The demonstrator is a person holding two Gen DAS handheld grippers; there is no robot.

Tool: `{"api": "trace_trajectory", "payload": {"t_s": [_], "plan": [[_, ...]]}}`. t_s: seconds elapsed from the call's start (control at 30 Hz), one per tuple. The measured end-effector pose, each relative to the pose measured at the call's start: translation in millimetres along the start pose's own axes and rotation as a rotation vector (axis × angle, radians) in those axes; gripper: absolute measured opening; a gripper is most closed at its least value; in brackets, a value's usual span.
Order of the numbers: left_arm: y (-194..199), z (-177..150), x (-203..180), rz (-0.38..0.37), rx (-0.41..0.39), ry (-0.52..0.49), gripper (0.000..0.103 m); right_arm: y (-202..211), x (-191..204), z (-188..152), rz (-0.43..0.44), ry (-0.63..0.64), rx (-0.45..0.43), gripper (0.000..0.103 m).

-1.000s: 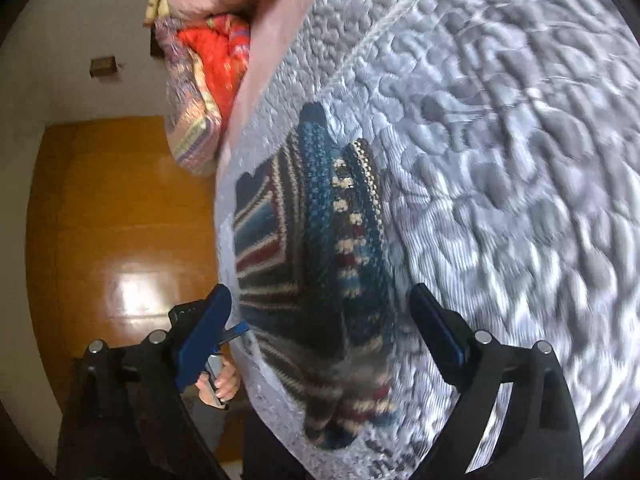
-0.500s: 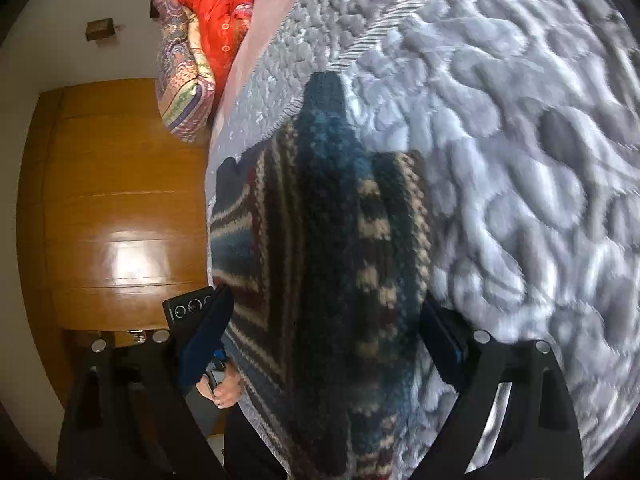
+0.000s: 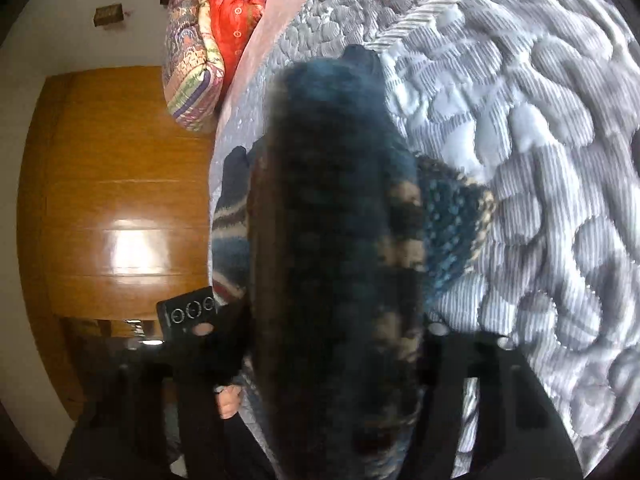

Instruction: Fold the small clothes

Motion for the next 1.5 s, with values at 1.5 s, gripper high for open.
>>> {"api": "trace_trajectory", "payload": {"t_s": [1.5], "plan": [[92,-118,48,0.133,-0.083,0.128,0.071,-67,57,-135,-0.064,-0.021,-0.078,0.076]]}}
Point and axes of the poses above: each gripper's, at about its wrist camera, not at the fingertips, and y roughly against the way its jaws point, x to its left, z to its top, the point moved 10 cm from there along -y, roughly the way its jaws point, and after that the axes turned 2 degrees about -y, right-handed, at the moved point
